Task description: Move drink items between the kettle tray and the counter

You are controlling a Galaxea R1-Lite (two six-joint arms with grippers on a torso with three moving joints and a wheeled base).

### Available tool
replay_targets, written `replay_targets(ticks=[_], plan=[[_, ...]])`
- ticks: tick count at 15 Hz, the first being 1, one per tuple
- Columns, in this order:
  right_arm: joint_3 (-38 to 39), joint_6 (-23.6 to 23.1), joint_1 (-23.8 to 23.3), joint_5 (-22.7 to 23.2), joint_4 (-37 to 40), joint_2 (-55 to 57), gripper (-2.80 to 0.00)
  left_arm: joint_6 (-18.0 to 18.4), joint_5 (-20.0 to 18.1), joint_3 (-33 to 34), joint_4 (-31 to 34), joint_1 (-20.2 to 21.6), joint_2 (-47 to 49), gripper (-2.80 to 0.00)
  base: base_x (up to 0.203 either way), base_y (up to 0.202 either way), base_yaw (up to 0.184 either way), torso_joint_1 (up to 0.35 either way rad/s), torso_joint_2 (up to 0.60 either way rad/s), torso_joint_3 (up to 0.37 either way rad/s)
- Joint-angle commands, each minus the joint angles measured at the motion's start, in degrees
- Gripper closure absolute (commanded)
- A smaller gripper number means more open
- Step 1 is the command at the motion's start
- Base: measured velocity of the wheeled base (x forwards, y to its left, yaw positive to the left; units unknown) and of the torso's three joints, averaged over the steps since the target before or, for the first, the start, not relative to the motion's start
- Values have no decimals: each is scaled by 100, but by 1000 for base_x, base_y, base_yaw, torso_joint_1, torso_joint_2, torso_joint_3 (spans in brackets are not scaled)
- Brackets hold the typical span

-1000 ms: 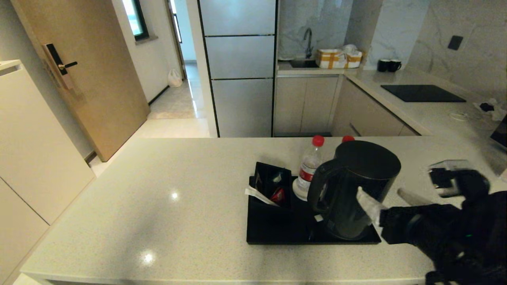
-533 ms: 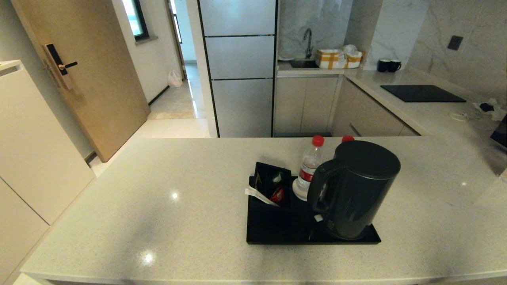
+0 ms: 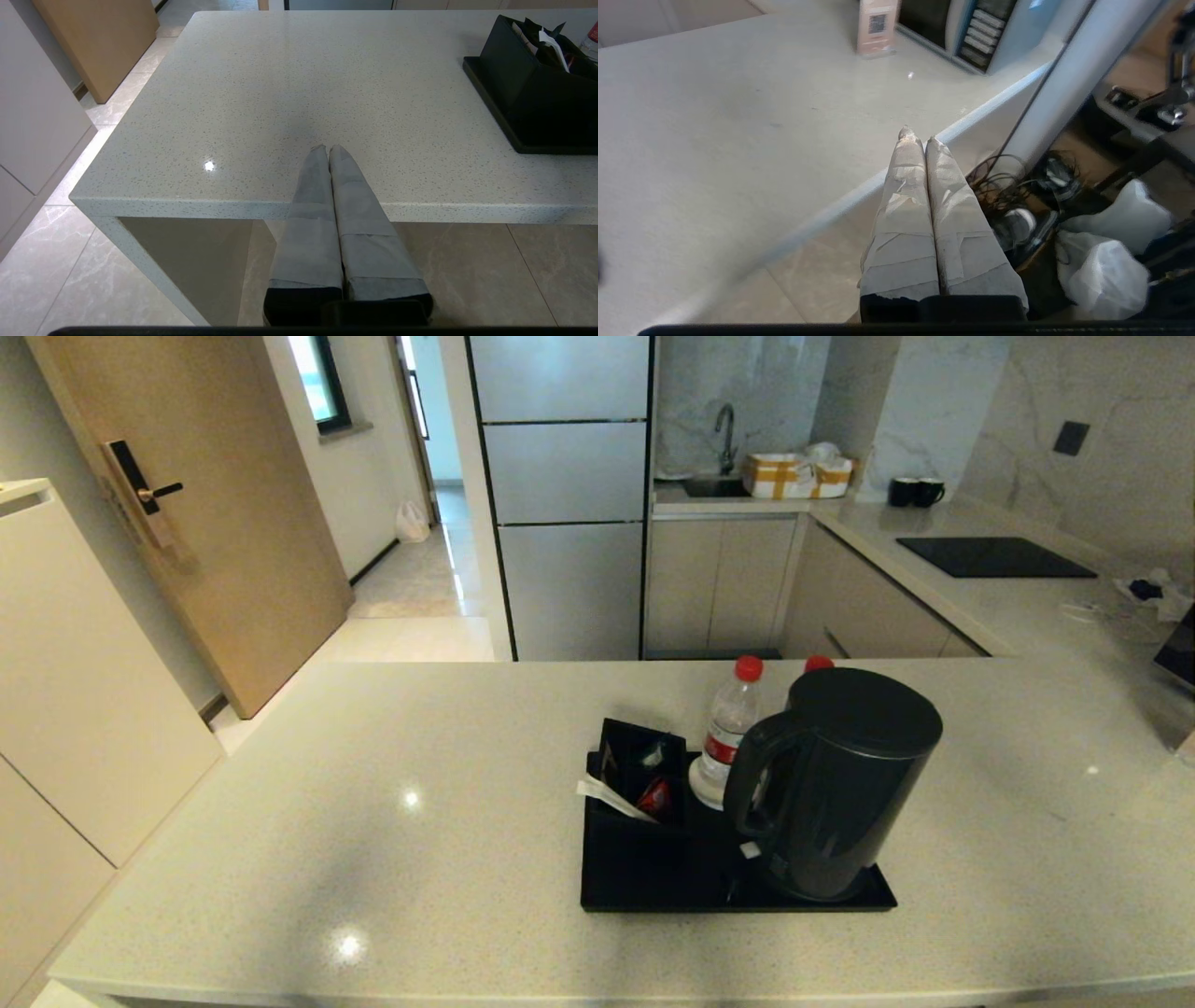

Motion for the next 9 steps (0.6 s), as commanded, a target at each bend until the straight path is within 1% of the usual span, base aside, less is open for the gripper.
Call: replay_targets(ticks=[1,2,3,4,5,6,7,8,9], plan=[[7,-152,-198,540,687,-1432,0,-1,2,2,1,2,-2,0,0,0,0,0,0,0],[-10,-109,-222,903,1029,-1688,0,-1,2,2,1,2,-2,0,0,0,0,0,0,0],[64,50,-239,1619,1222,-1765,0,-1,2,2,1,2,-2,0,0,0,0,0,0,0],[317,174,-248,2486,1223,-1752,0,-1,2,-1,1,2,-2,0,0,0,0,0,0,0],[758,234,-253,3054,1011,-1744,0,-1,2,2,1,2,-2,0,0,0,0,0,0,0],[1302,186,-256,3472,602,-1739,0,-1,2,1,1,2,-2,0,0,0,0,0,0,0],[1816,84,-258,3773,119,-1737,0,-1,2,2,1,2,-2,0,0,0,0,0,0,0],[2241,141,-258,4375,-438,-1735,0,-1,2,2,1,2,-2,0,0,0,0,0,0,0],[2489,223,-256,4922,-703,-1725,0,-1,2,2,1,2,-2,0,0,0,0,0,0,0]])
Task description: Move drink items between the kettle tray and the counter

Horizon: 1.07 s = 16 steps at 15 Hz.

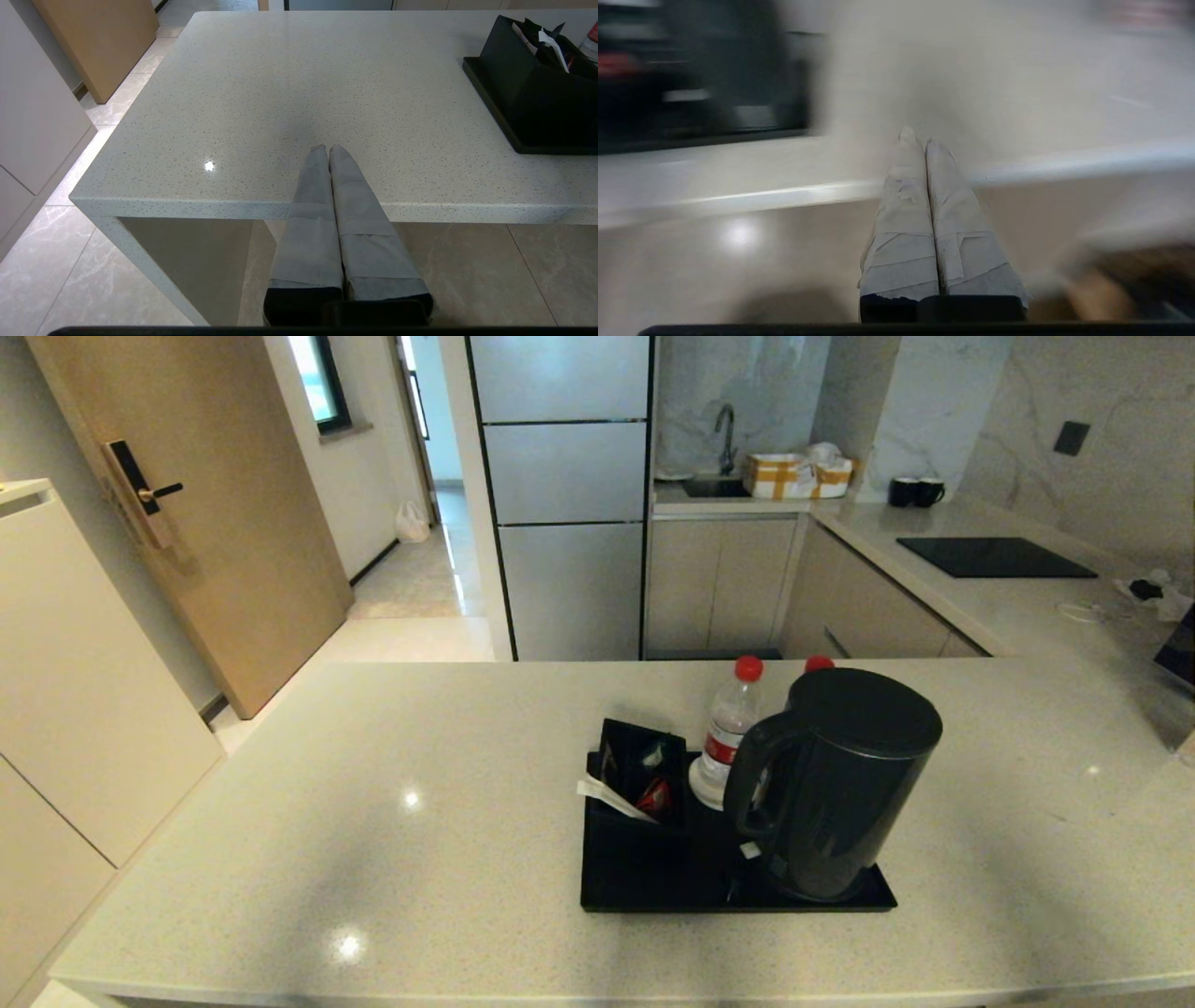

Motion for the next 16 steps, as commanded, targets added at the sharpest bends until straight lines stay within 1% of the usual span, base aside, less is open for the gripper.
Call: replay_targets(ticks=[1,3,5,7,11,12,13,14,15,16], plan=[[513,27,4,839,-539,-11,0,-1,1,-1,1,2,-2,0,0,0,0,0,0,0],[535,21,5,707,-641,-12,0,-1,1,2,1,2,-2,0,0,0,0,0,0,0],[545,32,5,706,-657,-12,0,-1,1,2,1,2,-2,0,0,0,0,0,0,0],[581,178,5,686,-820,-13,0,-1,1,2,1,2,-2,0,0,0,0,0,0,0],[638,190,5,663,-962,-12,0,-1,1,2,1,2,-2,0,0,0,0,0,0,0],[777,89,5,685,-1330,-12,0,-1,1,-6,1,2,-2,0,0,0,0,0,0,0],[874,-118,5,709,-1606,-12,0,-1,1,2,1,2,-2,0,0,0,0,0,0,0],[884,3,5,703,-1572,-12,0,-1,1,-3,1,2,-2,0,0,0,0,0,0,0],[885,239,5,673,-1606,-12,0,-1,1,-6,1,2,-2,0,0,0,0,0,0,0],[886,328,5,645,-1624,-12,0,-1,1,2,1,2,-2,0,0,0,0,0,0,0]])
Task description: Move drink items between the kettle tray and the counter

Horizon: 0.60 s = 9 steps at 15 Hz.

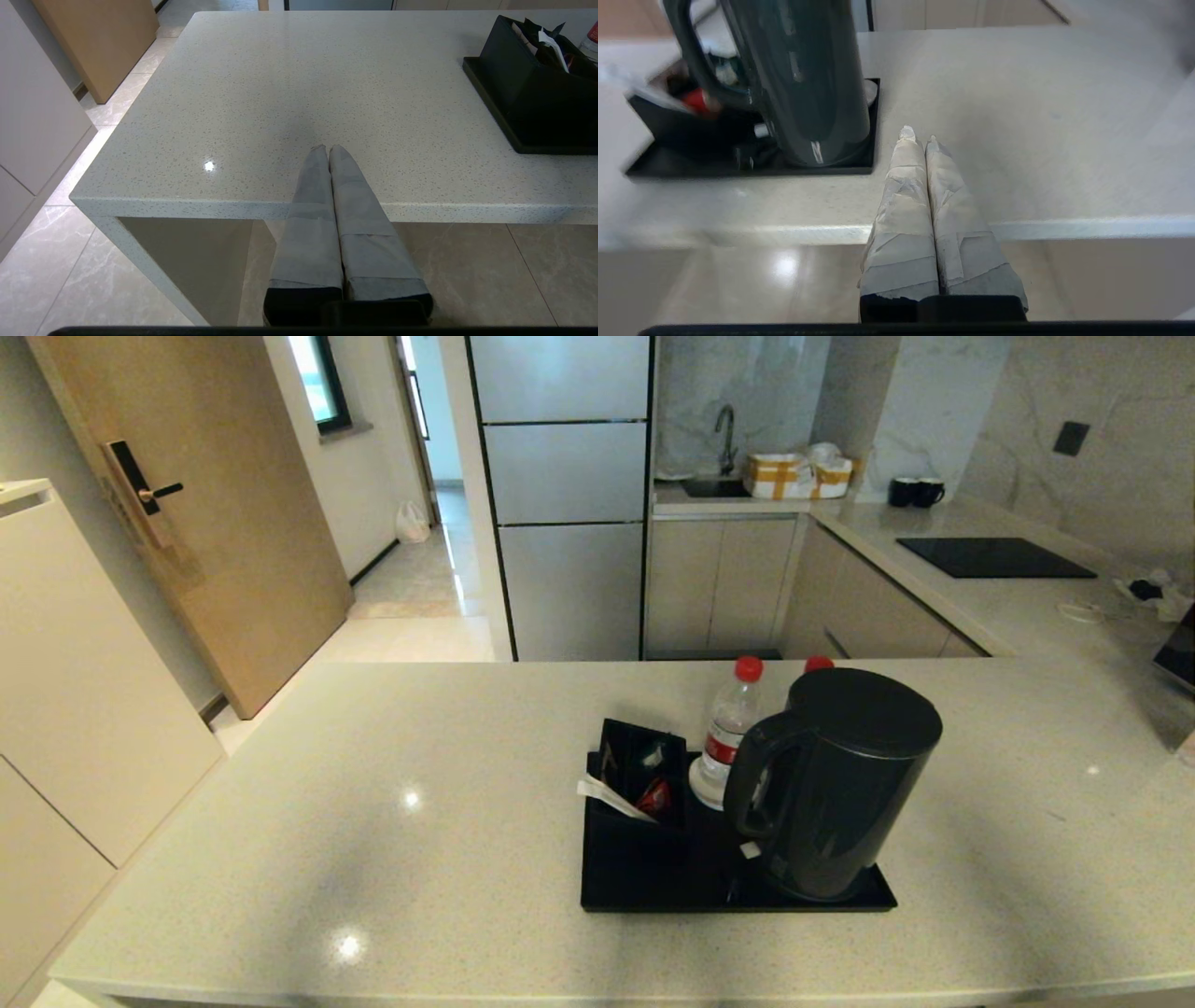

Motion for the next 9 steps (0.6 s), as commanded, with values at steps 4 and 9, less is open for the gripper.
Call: replay_targets(ticks=[4,9], plan=[[15,18,1,18,53,16,0,2,2,1,-2,2,-2,0,0,0,0,0,0,0],[15,18,1,26,53,16,0,2,2,-2,-2,2,-2,0,0,0,0,0,0,0]])
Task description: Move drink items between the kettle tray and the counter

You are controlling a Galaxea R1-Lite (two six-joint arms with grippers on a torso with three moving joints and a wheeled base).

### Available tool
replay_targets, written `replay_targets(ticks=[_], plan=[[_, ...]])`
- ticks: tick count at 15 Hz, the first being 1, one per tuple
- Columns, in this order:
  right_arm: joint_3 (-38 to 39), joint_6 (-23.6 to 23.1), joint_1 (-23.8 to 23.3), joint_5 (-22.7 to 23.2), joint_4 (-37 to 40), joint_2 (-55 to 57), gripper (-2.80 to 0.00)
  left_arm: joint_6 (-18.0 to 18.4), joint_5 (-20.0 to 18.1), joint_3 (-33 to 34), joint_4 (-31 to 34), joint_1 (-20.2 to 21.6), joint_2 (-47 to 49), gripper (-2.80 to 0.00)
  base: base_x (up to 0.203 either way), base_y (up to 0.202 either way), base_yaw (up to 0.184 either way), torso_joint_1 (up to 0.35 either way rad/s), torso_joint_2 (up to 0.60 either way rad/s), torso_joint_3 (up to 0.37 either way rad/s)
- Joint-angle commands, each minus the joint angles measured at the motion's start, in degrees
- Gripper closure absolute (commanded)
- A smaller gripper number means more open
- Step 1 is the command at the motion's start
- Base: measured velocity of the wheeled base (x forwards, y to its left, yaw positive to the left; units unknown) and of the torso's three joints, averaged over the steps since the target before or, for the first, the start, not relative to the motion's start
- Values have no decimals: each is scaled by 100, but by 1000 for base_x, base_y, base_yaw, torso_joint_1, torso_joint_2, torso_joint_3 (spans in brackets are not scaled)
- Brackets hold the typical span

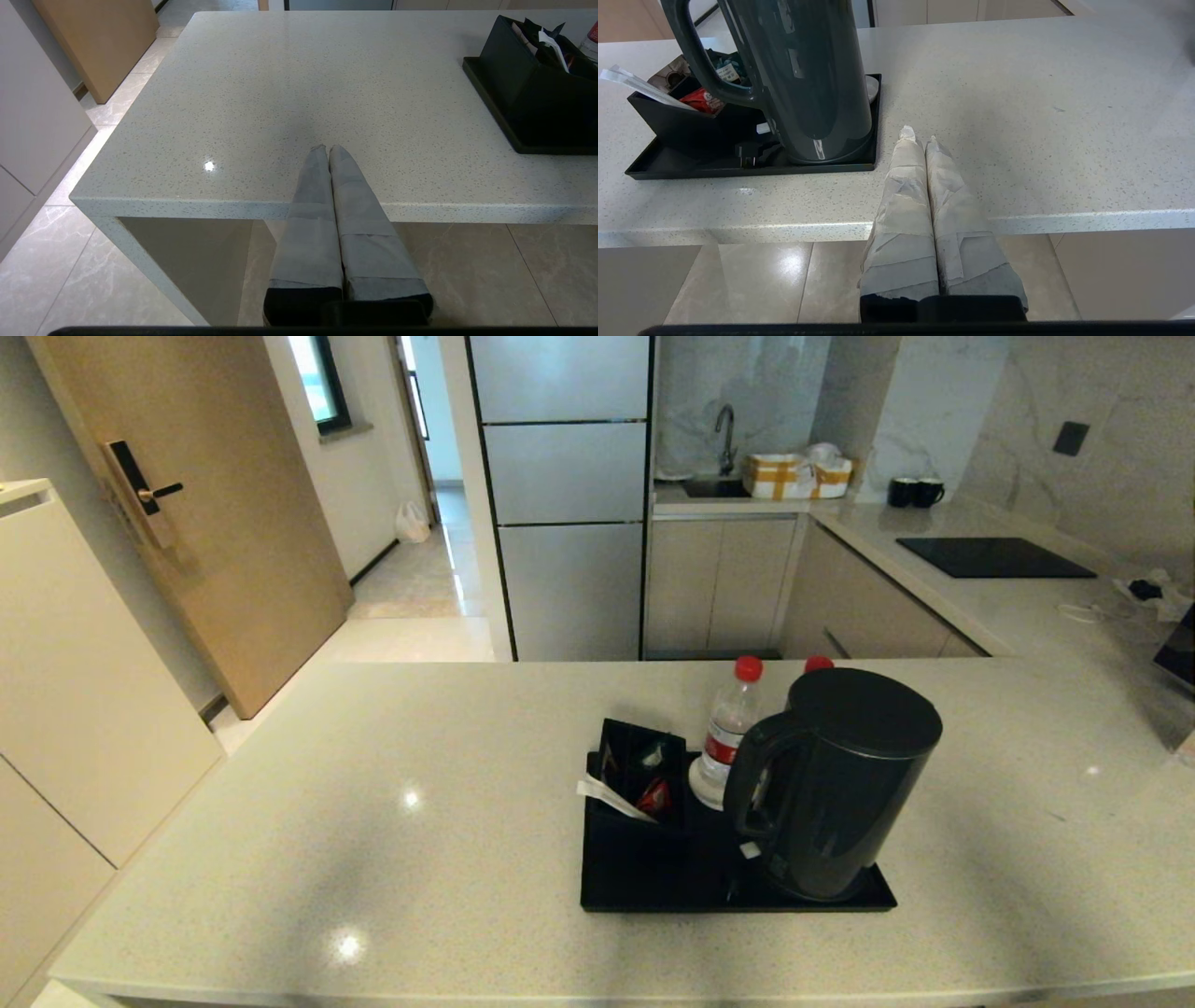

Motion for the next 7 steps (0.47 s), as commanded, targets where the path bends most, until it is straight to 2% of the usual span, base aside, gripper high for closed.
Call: replay_targets(ticks=[1,7], plan=[[0,0,1,2,-1,14,0,-1,2,2,3,4,-2,0,0,0,0,0,0,0],[0,-23,-8,11,-10,5,0,-1,2,2,3,4,-2,0,0,0,0,0,0,0]])
